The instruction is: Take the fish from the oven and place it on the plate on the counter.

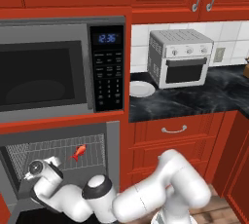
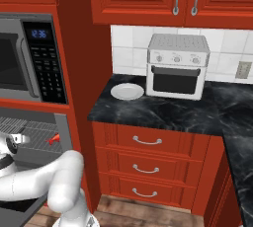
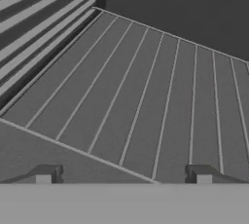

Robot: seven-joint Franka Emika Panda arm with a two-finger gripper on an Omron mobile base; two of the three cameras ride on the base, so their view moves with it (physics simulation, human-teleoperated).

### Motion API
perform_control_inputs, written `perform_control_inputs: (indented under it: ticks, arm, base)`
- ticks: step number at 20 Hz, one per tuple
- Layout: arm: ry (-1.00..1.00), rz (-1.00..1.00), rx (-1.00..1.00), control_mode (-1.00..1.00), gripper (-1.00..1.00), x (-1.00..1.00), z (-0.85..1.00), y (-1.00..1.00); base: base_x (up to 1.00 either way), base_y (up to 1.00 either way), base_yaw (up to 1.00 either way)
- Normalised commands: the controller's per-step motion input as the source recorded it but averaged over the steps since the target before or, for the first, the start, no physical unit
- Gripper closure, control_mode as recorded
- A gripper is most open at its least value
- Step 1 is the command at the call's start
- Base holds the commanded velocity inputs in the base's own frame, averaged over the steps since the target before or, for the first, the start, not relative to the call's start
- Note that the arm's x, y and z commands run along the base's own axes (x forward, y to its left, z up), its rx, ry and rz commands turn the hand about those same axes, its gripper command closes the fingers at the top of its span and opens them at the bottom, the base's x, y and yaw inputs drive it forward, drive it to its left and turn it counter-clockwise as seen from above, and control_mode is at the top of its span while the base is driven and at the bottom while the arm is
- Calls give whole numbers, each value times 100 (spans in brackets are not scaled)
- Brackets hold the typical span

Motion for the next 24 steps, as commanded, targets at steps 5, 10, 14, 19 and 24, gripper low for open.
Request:
perform_control_inputs:
  ticks: [5,10,14,19,24]
  arm:
    - [-7,28,-12,-100,-100,-34,-29,-20]
    - [-4,24,-10,-100,-100,1,-44,-16]
    - [-4,7,-1,-100,-100,-29,-99,-16]
    - [-19,0,0,-100,-100,-45,-100,-10]
    - [-45,0,0,-100,-100,-26,-83,0]
  base:
    - [0,0,0]
    - [0,0,0]
    - [0,0,0]
    - [0,0,0]
    - [0,0,0]
